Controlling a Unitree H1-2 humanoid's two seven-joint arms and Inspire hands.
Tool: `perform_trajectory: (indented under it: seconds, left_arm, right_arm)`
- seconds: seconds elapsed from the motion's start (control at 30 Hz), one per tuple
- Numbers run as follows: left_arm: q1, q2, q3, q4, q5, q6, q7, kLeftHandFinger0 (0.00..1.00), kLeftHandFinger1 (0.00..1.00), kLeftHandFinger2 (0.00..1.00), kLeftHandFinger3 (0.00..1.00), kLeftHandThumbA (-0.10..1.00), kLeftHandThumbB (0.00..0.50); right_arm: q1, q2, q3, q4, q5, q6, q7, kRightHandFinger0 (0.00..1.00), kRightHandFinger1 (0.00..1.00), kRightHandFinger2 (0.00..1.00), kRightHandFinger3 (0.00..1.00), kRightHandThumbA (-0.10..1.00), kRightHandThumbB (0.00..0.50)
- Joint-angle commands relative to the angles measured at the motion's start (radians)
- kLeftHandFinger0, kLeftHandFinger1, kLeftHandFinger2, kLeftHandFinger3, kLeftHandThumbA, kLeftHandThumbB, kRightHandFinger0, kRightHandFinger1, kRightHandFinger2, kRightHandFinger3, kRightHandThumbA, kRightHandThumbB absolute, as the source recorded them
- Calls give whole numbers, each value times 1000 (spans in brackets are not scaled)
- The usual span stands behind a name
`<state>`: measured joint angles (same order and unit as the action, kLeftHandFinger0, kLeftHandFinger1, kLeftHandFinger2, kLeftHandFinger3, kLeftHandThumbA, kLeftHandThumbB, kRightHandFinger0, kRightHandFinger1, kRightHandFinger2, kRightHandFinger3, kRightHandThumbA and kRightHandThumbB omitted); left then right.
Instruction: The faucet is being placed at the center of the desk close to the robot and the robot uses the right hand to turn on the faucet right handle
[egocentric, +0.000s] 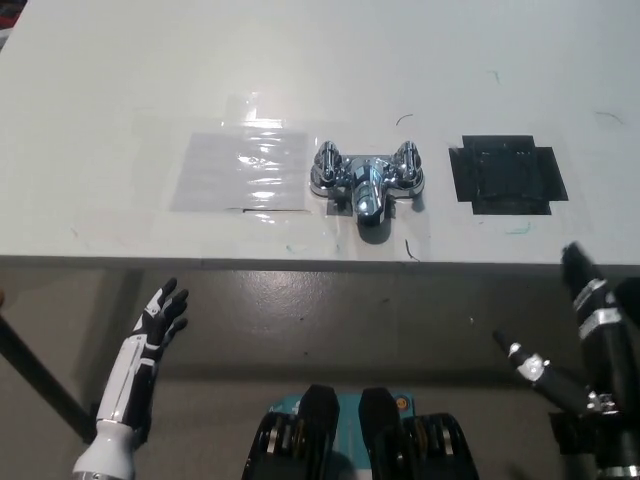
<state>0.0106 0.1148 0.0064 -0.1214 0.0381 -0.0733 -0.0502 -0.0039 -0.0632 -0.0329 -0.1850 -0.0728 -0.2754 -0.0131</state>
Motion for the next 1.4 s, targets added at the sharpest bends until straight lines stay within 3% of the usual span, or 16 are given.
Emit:
perform_trajectory:
  seconds: [0.0,0.13,0.2,0.27,0.37,0.43,0.47,0.53,0.6,0.7,0.8,0.87,0.93,1.17,1.27,1.37]
  left_arm:
    - [-21,-14,-12,-78,-27,21,-14,1000,1000,1000,1000,1000,158]
    - [-22,-25,-24,-80,-13,18,-16,1000,1000,1000,1000,1000,183]
    - [-20,-21,-33,-80,-1,9,-23,1000,1000,1000,1000,1000,160]
    - [-22,-20,-36,-78,9,7,-23,1000,1000,1000,1000,1000,164]
    - [-25,-20,-35,-75,15,11,-20,1000,1000,1000,1000,1000,173]
    - [-22,-20,-34,-81,15,23,-22,1000,1000,1000,1000,1000,182]
    - [-20,-21,-34,-86,16,31,-21,1000,1000,1000,1000,1000,180]
    - [-24,-19,-40,-82,32,22,-21,1000,1000,1000,1000,1000,166]
    - [-21,-22,-43,-68,29,1,-22,1000,1000,1000,1000,1000,158]
    - [-14,-24,-46,-65,27,-2,-25,1000,1000,1000,1000,1000,151]
    - [1,-27,-51,-67,36,3,-22,1000,1000,1000,1000,1000,176]
    - [-3,-22,-55,-60,48,1,-21,1000,1000,1000,1000,1000,184]
    - [-3,-22,-56,-55,49,-6,-21,1000,1000,1000,1000,1000,180]
    - [14,-14,-60,-38,64,-25,-14,1000,1000,1000,1000,1000,154]
    - [20,-7,-61,-31,54,-20,-21,1000,1000,1000,1000,1000,165]
    - [31,-2,-62,-32,50,-17,-22,1000,1000,1000,1000,1000,154]
  right_arm:
    - [-61,23,-38,-231,-111,71,-48,997,1000,1000,1000,910,424]
    - [-163,-55,-64,-342,-163,297,22,1000,1000,1000,1000,912,429]
    - [-239,-121,-72,-366,-165,439,76,1000,1000,1000,1000,912,436]
    - [-299,-169,-67,-365,-171,521,113,1000,1000,1000,1000,977,434]
    - [-407,-264,-34,-354,-184,658,191,1000,1000,1000,1000,1000,381]
    - [-492,-327,2,-335,-187,742,261,1000,1000,1000,1000,1000,310]
    - [-531,-335,4,-308,-203,745,305,1000,1000,1000,1000,1000,285]
    - [-630,-320,-12,-232,-276,745,433,1000,1000,1000,1000,1000,304]
    - [-760,-310,2,-101,-317,745,521,1000,1000,1000,1000,1000,281]
    - [-857,-299,19,23,-343,745,559,1000,1000,1000,1000,1000,279]
    - [-980,-316,98,184,-398,745,624,1000,1000,1000,1000,1000,267]
    - [-1055,-315,137,299,-352,745,628,1000,1000,1000,1000,1000,224]
    - [-1097,-303,152,366,-347,745,631,1000,1000,1000,1000,1000,216]
    - [-1275,-204,219,684,-376,745,576,1000,1000,1000,1000,1000,309]
    - [-1337,-177,253,799,-394,745,585,1000,1000,1000,1000,1000,322]
    - [-1396,-145,282,930,-389,745,577,1000,1000,1000,1000,1000,296]
